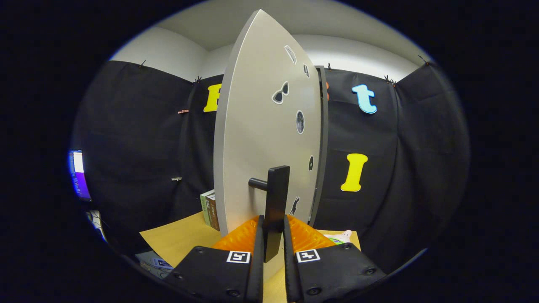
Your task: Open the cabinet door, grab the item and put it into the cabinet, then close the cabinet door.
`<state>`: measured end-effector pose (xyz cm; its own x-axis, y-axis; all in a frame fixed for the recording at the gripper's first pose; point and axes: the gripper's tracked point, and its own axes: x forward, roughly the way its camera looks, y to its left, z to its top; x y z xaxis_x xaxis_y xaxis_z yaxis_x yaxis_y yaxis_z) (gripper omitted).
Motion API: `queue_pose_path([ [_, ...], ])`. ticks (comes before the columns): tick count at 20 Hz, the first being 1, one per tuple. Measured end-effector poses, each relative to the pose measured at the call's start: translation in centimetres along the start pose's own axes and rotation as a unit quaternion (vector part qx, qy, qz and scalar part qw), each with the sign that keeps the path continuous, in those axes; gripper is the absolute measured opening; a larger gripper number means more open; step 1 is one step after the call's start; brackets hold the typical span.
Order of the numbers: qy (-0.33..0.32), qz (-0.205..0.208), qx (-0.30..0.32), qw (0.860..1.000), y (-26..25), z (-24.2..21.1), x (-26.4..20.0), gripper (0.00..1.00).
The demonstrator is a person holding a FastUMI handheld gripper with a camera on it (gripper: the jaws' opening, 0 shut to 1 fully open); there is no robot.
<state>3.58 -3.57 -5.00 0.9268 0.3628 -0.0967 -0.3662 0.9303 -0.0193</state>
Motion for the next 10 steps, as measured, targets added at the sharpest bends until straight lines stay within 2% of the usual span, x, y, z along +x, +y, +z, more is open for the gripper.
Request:
queue_pose_path([
  [5, 0.001, -0.002, 0.026, 1.0, -1.6, 0.1, -0.1, 0.25],
  [10, -0.003, -0.038, 0.015, 0.999, -3.5, 0.0, -0.3, 0.25],
])
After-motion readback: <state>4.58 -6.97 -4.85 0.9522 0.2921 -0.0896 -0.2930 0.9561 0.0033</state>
